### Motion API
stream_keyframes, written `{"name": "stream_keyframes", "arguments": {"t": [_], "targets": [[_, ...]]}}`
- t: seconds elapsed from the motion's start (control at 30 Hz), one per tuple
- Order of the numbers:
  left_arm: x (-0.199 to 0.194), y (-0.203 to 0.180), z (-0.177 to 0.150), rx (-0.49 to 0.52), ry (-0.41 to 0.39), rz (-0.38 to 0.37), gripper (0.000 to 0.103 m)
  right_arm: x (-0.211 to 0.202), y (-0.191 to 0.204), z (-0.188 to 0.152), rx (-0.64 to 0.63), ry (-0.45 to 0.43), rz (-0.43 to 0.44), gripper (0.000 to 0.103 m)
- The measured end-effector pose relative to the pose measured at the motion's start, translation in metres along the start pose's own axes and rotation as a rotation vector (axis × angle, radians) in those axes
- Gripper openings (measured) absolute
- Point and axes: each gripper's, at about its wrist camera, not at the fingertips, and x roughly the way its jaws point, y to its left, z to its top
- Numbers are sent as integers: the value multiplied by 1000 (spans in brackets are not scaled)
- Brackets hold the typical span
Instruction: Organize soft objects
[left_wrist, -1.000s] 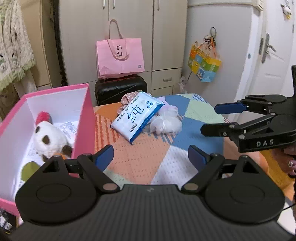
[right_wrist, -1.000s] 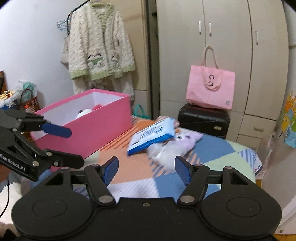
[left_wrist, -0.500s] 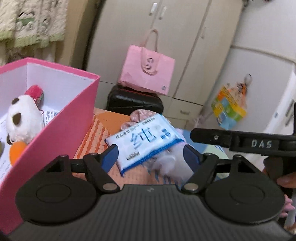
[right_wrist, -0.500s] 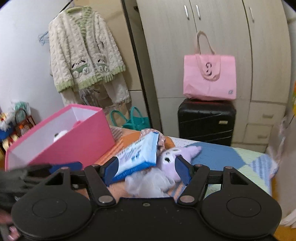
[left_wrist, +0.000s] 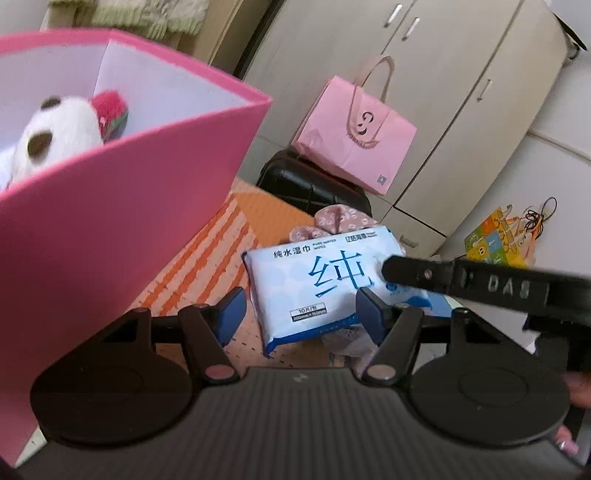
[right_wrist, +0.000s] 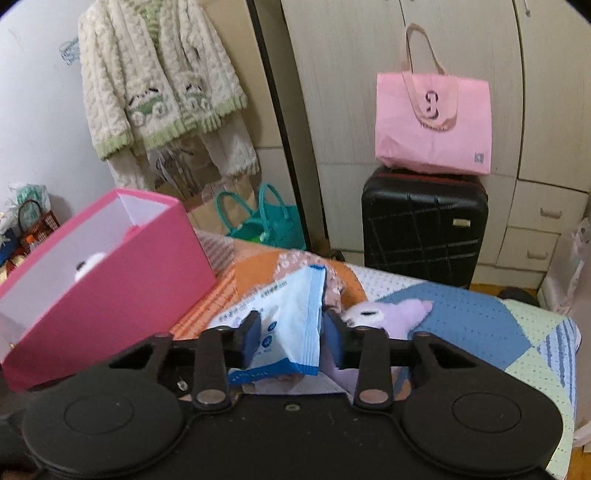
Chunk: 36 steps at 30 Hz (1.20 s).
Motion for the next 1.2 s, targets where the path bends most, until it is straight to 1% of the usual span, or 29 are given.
{"name": "stream_keyframes", "arguments": {"t": [0.07,0.1,0.17,0.33,0.4,0.43,0.47,0.5,0.53,0.57,0.6,0.67,0.73,0.77,0.83,0.9,0.97,1.03,1.1,1.17,1.2], "targets": [[4,2,2,-2,17,-10,64,-3,-3,-6,2,1,-1,28],[5,1,2,11,21,-11,63,-7,-5,-8,12,-8,-1,28],[7,2,2,7,14,-6,63,-9,-9,-13,23,-13,15,27],[18,5,2,-20,27,-15,63,-9,-18,-20,45,-17,58,27],[19,5,3,-19,33,-20,63,-8,-24,-23,69,-17,88,29],[21,5,4,-16,38,-23,60,-6,-26,-24,80,-5,117,33],[22,4,4,-9,46,-26,58,-3,-28,-25,91,17,146,35],[22,4,4,-3,53,-24,56,0,-29,-27,96,30,155,36],[22,3,4,4,56,-20,53,2,-29,-28,101,30,150,36],[22,2,4,8,57,-19,51,4,-27,-29,104,25,139,39],[22,2,4,3,59,-21,50,5,-25,-29,100,24,133,39],[23,3,4,-8,68,-31,50,5,-18,-29,72,19,111,35],[24,3,4,-6,71,-24,49,2,-10,-30,32,13,78,32],[24,3,5,-10,71,-21,51,-1,-7,-30,6,6,55,32],[25,3,5,-8,72,-20,51,-4,1,-30,-40,2,15,32],[25,3,5,0,70,-22,51,-8,3,-28,-80,6,-3,34],[24,4,4,2,68,-22,52,-10,8,-26,-133,-14,-45,41],[24,4,3,5,66,-22,53,-12,13,-26,-180,-52,-86,41],[24,5,3,7,64,-24,53,-12,16,-25,-214,-68,-95,41],[24,5,2,7,63,-29,54,-12,12,-25,-208,-65,-72,40],[24,6,2,1,65,-30,54,-11,10,-26,-203,-53,-59,37]]}}
